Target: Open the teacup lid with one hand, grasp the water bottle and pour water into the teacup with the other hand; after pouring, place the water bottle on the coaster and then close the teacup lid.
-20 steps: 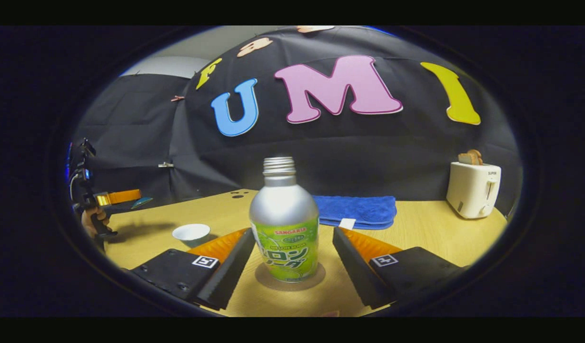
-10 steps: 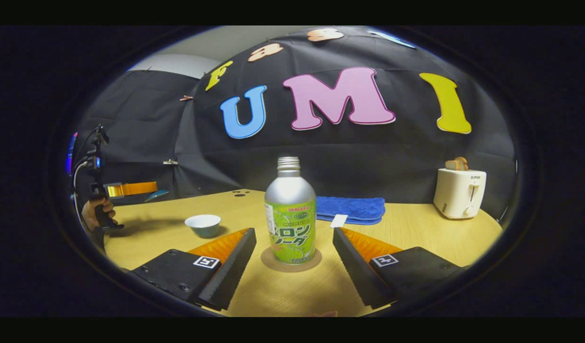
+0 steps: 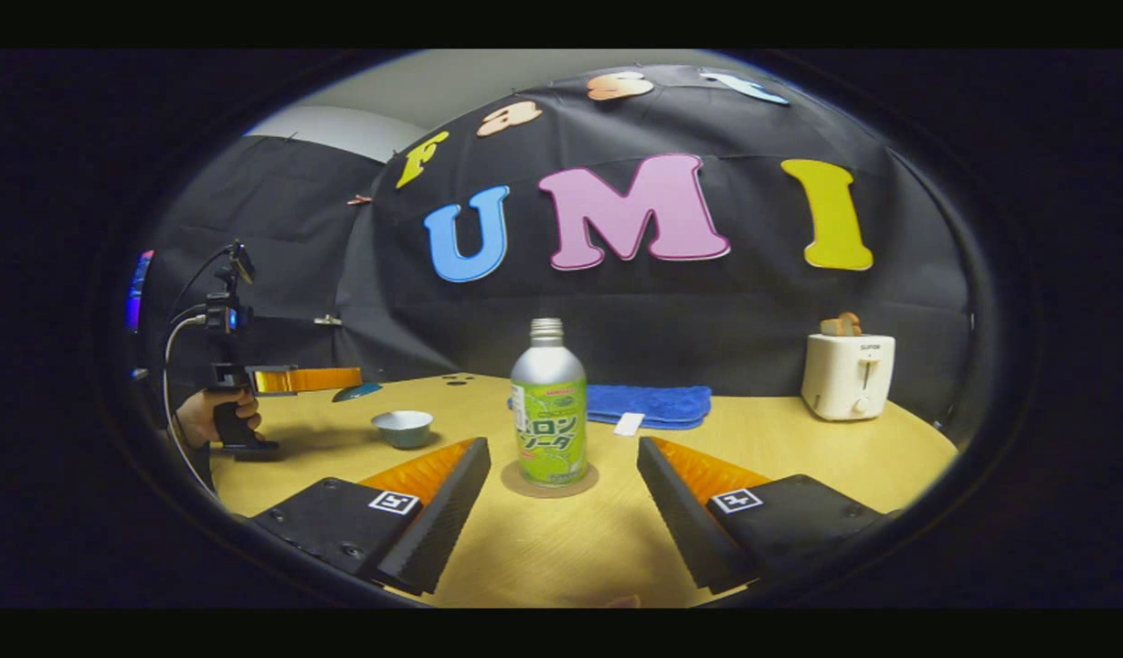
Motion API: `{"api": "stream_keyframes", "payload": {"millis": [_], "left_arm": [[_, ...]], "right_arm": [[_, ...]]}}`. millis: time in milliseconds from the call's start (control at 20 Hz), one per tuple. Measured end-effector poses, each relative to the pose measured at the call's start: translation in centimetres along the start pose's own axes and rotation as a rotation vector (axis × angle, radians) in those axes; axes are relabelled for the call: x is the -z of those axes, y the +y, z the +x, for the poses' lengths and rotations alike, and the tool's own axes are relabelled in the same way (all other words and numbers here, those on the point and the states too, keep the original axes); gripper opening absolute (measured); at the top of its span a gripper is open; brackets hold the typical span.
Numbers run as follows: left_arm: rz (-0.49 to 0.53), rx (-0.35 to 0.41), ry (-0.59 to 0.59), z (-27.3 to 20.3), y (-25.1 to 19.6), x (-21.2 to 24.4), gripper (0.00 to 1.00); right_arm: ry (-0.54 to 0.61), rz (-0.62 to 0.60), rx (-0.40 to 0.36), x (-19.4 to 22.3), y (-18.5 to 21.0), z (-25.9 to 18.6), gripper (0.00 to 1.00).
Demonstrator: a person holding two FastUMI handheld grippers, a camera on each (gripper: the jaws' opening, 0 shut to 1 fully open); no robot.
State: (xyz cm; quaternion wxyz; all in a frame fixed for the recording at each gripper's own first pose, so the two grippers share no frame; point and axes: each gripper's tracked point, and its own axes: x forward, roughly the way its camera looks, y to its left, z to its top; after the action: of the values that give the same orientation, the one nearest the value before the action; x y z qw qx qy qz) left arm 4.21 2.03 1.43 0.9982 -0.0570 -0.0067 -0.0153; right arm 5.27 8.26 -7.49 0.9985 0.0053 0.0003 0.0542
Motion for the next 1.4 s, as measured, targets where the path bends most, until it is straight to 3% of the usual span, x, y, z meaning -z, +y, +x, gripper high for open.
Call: {"api": "stream_keyframes", "payload": {"millis": [150,550,1400], "left_arm": [[0.045,0.001,0.043,1.8,-0.2,1.1,0.34],[0.120,-0.016,0.149,3.9,-0.2,3.9,0.31],[0.158,-0.041,0.182,4.4,-0.2,4.4,0.35]], "right_arm": [[-0.001,-0.002,0.035,0.0,-0.6,-0.6,1.00],[0.001,-0.001,0.036,-0.1,-0.7,-0.7,0.99],[0.003,-0.001,0.022,0.0,-0.7,-0.7,0.99]]}}
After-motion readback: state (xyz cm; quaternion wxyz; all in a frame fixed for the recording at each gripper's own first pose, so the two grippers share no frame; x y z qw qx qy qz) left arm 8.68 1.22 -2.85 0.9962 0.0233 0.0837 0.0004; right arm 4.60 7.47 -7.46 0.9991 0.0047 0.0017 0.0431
